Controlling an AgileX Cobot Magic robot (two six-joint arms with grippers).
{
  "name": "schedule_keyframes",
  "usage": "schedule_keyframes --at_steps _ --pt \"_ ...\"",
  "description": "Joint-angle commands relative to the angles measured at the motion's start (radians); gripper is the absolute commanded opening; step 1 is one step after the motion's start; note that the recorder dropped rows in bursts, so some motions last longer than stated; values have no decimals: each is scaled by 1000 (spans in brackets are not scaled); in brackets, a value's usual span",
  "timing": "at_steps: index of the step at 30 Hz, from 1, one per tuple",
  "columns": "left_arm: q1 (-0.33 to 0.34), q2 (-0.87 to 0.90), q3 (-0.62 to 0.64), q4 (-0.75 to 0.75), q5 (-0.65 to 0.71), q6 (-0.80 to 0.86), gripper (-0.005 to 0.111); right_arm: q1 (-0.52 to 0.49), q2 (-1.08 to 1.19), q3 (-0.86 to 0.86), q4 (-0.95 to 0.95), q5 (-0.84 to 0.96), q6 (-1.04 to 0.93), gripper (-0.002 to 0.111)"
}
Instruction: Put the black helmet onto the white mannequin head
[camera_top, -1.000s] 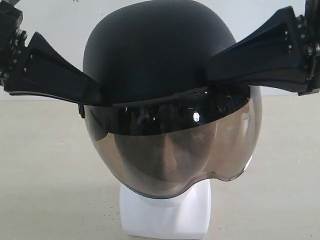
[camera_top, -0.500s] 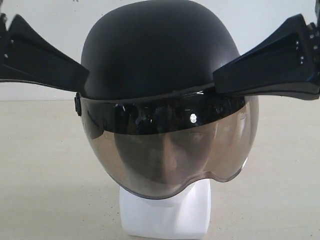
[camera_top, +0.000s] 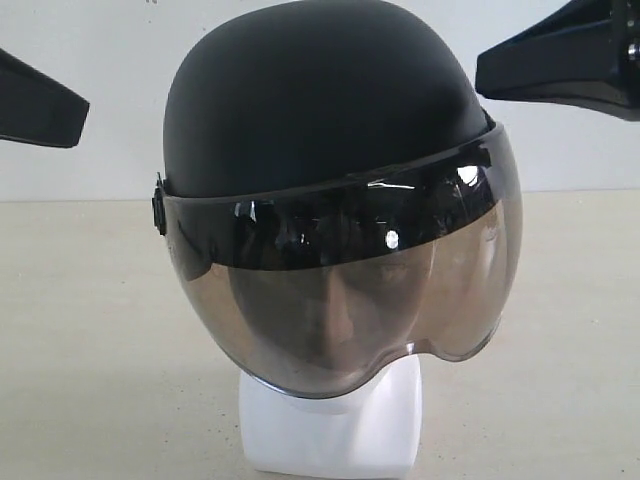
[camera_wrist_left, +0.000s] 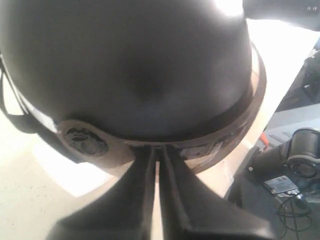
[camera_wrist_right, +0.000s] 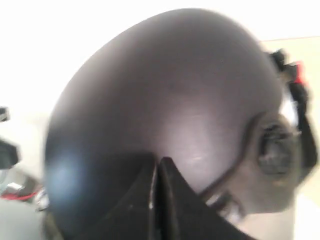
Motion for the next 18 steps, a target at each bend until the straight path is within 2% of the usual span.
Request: schedule_keyframes --at_steps 1,6,11,18 --pt "3 -2 2 28 -1 -18 4 -1 -2 4 -172 -58 138 0" --pt "3 7 2 37 -12 -34 4 -1 -2 4 -208 -6 142 0" --pt "3 7 2 25 -21 -34 4 -1 1 4 -209 -35 142 0" --pt "3 7 2 22 -19 -49 4 -1 24 4 -79 -89 144 0"
